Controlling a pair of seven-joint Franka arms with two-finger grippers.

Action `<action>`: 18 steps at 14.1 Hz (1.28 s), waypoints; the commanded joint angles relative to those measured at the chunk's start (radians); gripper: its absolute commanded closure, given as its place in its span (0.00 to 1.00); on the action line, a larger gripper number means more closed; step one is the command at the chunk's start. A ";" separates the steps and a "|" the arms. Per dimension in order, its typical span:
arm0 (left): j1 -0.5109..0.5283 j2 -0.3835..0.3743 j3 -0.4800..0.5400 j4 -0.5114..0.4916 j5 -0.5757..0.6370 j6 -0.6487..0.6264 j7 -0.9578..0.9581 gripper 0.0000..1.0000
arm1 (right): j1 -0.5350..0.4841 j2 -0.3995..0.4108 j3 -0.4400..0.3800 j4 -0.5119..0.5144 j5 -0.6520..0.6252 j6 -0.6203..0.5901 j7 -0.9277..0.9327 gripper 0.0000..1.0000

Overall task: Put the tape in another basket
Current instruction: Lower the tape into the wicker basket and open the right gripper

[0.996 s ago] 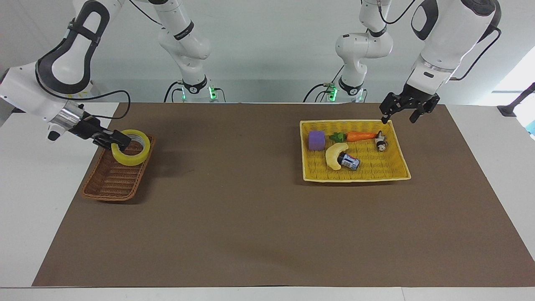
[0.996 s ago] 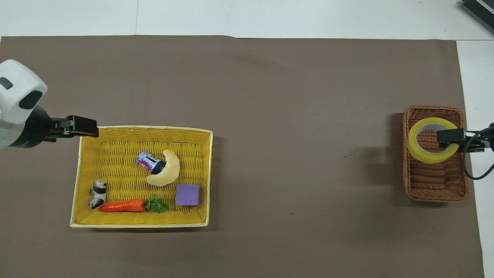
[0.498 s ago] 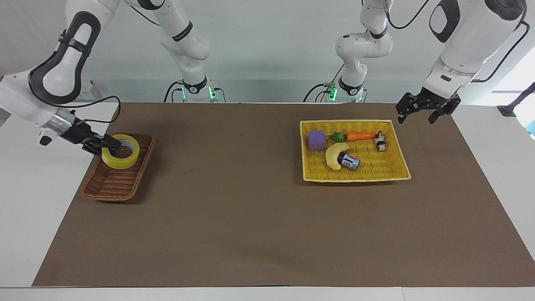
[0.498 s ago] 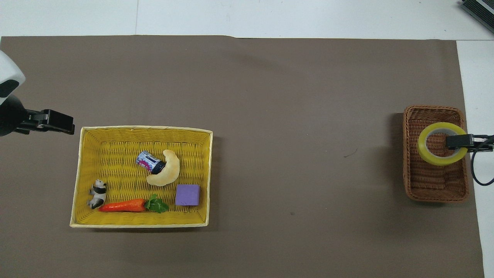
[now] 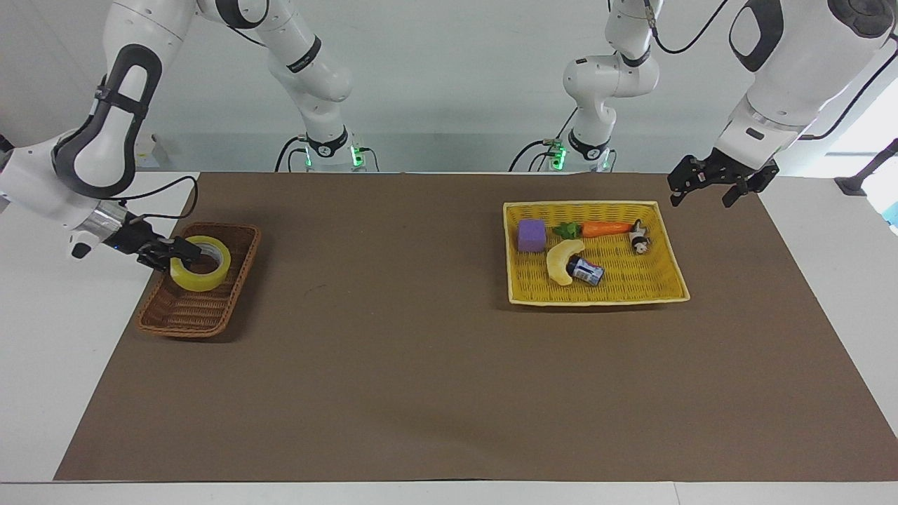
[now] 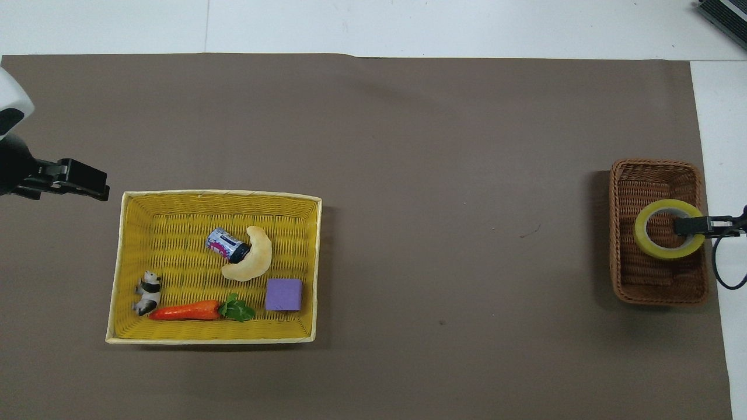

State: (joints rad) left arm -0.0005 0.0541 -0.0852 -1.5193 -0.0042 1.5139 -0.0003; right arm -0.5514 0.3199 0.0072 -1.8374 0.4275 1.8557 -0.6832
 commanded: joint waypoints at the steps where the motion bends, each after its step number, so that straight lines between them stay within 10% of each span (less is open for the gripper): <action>1: 0.011 0.012 -0.008 0.027 0.009 -0.029 0.011 0.00 | -0.001 0.008 0.007 -0.002 -0.021 0.016 -0.003 1.00; 4: 0.013 0.012 -0.008 0.027 0.009 -0.029 0.011 0.00 | 0.004 0.010 0.007 -0.017 -0.021 0.031 -0.003 1.00; 7: 0.011 0.012 -0.008 0.027 0.009 -0.029 0.011 0.00 | 0.004 0.010 0.007 -0.017 -0.018 0.030 0.005 0.00; 18: 0.011 0.012 -0.008 0.027 0.009 -0.030 0.011 0.00 | 0.111 -0.002 0.017 0.148 -0.012 0.102 0.155 0.00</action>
State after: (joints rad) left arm 0.0003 0.0541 -0.0856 -1.5193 -0.0042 1.5122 -0.0003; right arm -0.4955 0.3303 0.0234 -1.7420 0.4401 1.9477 -0.6051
